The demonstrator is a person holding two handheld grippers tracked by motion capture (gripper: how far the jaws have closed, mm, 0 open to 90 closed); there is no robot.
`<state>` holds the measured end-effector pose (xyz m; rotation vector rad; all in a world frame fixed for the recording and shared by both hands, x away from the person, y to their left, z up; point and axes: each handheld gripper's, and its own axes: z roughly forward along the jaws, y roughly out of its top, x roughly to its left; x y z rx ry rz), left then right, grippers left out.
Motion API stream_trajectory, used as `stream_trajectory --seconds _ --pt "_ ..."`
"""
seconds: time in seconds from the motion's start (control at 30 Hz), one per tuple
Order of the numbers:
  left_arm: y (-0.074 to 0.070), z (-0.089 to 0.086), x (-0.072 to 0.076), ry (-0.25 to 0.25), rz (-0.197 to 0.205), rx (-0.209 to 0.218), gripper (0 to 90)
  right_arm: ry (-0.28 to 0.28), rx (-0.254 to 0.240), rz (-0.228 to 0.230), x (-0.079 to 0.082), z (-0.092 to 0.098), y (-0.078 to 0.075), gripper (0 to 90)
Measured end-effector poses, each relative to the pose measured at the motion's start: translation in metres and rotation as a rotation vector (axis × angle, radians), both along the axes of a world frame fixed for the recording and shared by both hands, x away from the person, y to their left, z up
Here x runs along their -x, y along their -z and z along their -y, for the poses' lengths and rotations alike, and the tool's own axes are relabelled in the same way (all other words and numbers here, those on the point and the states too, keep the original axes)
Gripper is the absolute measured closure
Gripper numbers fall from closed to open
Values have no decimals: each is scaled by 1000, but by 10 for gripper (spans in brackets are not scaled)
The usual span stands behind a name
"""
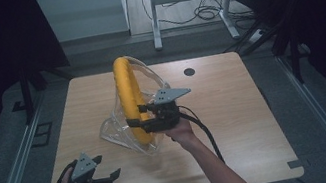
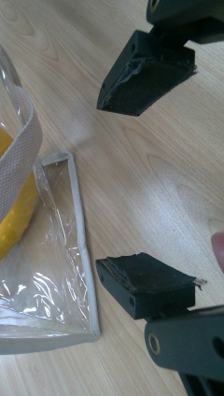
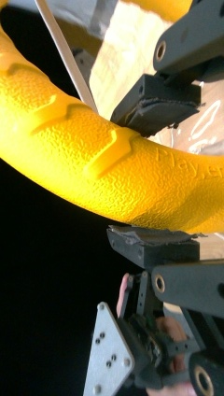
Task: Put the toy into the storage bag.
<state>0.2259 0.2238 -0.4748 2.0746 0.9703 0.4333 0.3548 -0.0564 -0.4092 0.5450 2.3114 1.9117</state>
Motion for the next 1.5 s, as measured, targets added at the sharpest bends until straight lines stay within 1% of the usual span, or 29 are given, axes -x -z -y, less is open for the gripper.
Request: stream_trajectory --seconds 0.03,0.07,0.17,0.27,0.47,0.6,0.63,0.7,0.87,0.9,0.93,0.97,1.0,1.17,1.3,1.33,1.37,1.5 --pt "0 0 0 1 0 -2 206 34 12 32 4 0 -2 392" --pt "0 0 0 1 0 -2 206 34 12 32 4 0 -2 392" --pt "0 0 0 1 0 -4 206 71 8 53 8 2 -4 353" --pt "0 0 0 2 1 -6 206 85 6 56 9 5 -5 324" --pt "0 1 0 1 0 -4 206 88 9 53 13 14 -6 308" --pt "0 0 0 1 0 -5 206 97 15 55 16 23 -5 303" --pt "0 0 0 1 1 -4 206 103 20 56 18 28 -5 304" --pt "0 0 0 1 1 -3 206 106 23 56 19 31 -4 304" --pt "0 1 0 0 -1 -3 206 128 44 52 23 49 4 307" --pt "1 1 0 0 -2 -4 206 138 51 47 24 57 8 308" --pt "1 1 0 -1 -3 -5 206 138 51 47 24 57 8 308" --pt "1 2 -1 -1 -6 -4 206 153 60 41 25 66 12 309" --pt "1 2 -1 -1 -6 -4 206 153 60 41 25 66 12 309" --pt "2 3 -1 1 -8 -5 206 199 79 26 27 88 21 311" --pt "2 3 -1 1 -10 -7 206 223 103 14 29 103 32 312" --pt "2 3 -1 1 -11 -9 206 232 108 6 30 109 37 312" --pt "2 3 -1 1 -11 -9 206 232 108 6 30 109 37 312" --pt "2 3 -1 1 -12 -10 206 253 131 -5 31 120 46 314"
